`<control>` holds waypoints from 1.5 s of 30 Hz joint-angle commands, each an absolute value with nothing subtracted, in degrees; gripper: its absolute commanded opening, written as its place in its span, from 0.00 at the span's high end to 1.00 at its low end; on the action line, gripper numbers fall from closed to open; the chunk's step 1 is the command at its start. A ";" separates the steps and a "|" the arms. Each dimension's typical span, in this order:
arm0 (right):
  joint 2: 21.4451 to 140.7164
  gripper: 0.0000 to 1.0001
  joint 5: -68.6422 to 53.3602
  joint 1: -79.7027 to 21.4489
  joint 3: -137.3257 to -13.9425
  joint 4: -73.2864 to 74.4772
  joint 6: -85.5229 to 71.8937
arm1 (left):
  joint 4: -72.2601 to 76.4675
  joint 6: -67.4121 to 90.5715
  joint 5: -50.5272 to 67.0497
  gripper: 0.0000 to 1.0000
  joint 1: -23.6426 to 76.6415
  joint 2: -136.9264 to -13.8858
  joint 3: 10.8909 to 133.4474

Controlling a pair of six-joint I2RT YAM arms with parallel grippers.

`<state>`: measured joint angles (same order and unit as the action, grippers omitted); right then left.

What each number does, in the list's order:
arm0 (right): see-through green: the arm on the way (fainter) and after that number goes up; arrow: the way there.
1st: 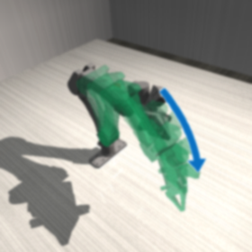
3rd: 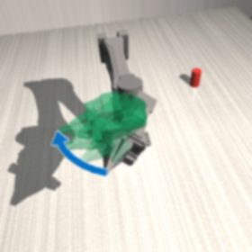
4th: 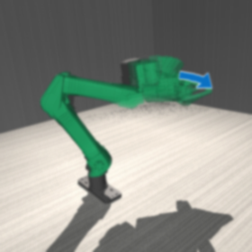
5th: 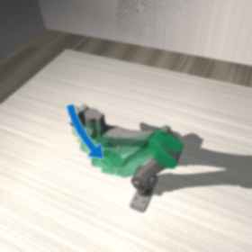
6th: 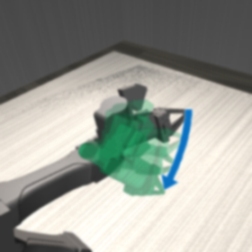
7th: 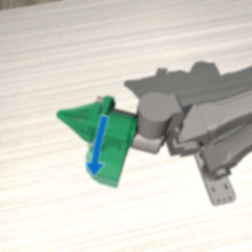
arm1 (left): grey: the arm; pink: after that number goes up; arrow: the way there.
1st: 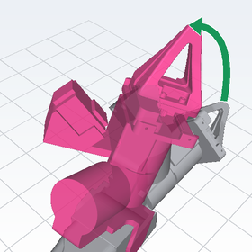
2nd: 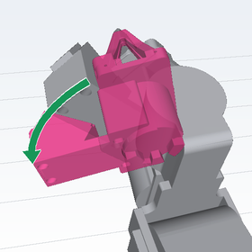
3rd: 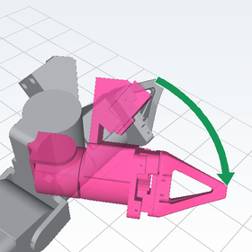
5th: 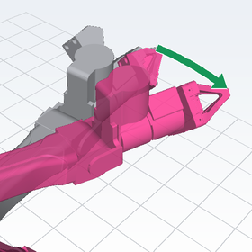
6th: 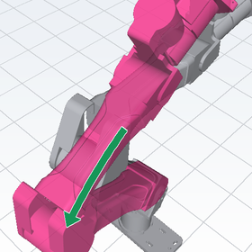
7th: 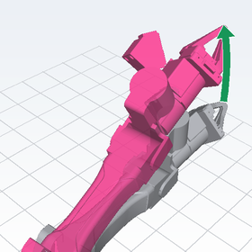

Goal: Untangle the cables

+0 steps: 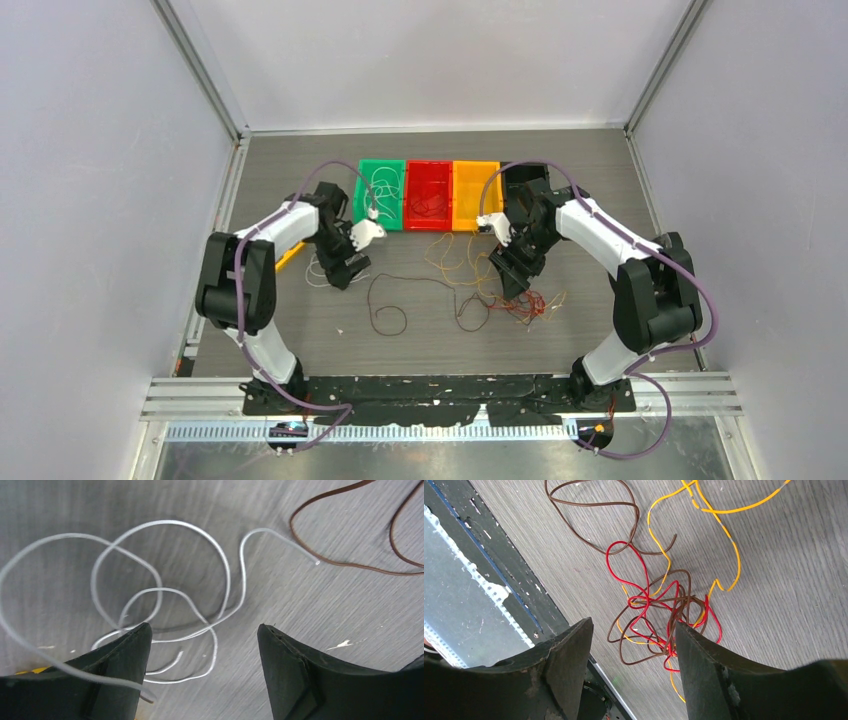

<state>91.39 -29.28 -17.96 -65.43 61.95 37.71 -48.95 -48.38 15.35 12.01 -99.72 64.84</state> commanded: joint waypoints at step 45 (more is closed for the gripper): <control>90.87 0.35 -30.54 -18.28 -66.42 63.53 38.43 | -44.30 -25.03 10.37 0.31 23.95 -90.36 59.65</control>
<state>91.66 -29.54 -17.96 -65.47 62.48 37.80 -49.76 -31.05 9.19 23.64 -89.43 60.16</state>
